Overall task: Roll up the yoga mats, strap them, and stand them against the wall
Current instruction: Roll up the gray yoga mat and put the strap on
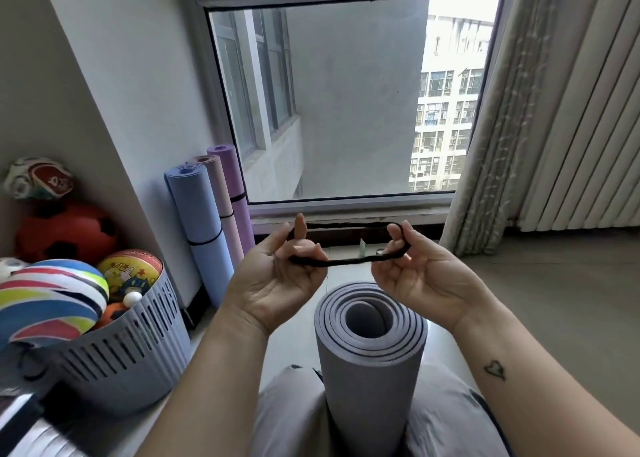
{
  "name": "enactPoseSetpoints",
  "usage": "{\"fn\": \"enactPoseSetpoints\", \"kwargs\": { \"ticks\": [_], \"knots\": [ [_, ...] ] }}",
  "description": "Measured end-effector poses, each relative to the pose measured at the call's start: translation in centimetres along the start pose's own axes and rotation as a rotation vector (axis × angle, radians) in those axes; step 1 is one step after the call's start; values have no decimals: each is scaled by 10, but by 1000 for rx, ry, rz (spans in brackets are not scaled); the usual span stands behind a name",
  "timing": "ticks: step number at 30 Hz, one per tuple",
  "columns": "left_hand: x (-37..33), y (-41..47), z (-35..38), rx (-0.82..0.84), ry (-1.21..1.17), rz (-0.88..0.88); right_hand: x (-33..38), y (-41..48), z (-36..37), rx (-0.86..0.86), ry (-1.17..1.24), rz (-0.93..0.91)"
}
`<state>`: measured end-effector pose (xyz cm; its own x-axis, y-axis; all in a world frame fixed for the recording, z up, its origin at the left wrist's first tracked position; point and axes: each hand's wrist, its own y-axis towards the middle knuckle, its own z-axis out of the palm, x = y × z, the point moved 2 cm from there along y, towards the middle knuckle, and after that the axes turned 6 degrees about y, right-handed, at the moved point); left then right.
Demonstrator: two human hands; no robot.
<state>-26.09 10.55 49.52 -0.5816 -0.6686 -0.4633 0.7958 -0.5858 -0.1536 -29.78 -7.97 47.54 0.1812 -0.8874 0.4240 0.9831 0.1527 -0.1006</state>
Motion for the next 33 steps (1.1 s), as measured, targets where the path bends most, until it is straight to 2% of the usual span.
{"fn": "enactPoseSetpoints", "kwargs": {
  "ticks": [2, 4, 6, 8, 11, 13, 15, 18, 22, 26, 29, 33],
  "knots": [
    [1, -3, -6, 14, 173, -29, 0, 0, 1, 2, 102, -25],
    [3, -2, -14, -67, 513, -13, 0, 1, 3, 32, 137, -50],
    [5, -1, -18, -158, 822, 77, -3, 0, 6, 63, 109, -41],
    [5, -2, -14, -166, 1002, 170, -4, 0, 10, 99, 52, -13],
    [3, -5, -8, -107, 1030, 199, -3, -2, 22, 104, -142, 4],
    [2, -10, -2, -97, 1190, 201, 1, -6, 27, 23, -404, -33],
    [3, -13, 8, -100, 1409, 286, 4, -12, 34, 24, -713, -85],
    [6, -13, 26, -77, 1446, 441, 7, -16, 46, 87, -958, -133],
    [8, -15, 38, -40, 1471, 576, 18, -18, 52, 84, -1070, -147],
    [2, -16, 36, -110, 1698, 742, 26, -22, 49, 49, -1050, -163],
    [4, -18, 39, -66, 1878, 854, 26, -23, 47, 36, -1057, -172],
    [6, -18, 41, -88, 1943, 918, 18, -21, 48, 84, -1101, -203]
  ]
}}
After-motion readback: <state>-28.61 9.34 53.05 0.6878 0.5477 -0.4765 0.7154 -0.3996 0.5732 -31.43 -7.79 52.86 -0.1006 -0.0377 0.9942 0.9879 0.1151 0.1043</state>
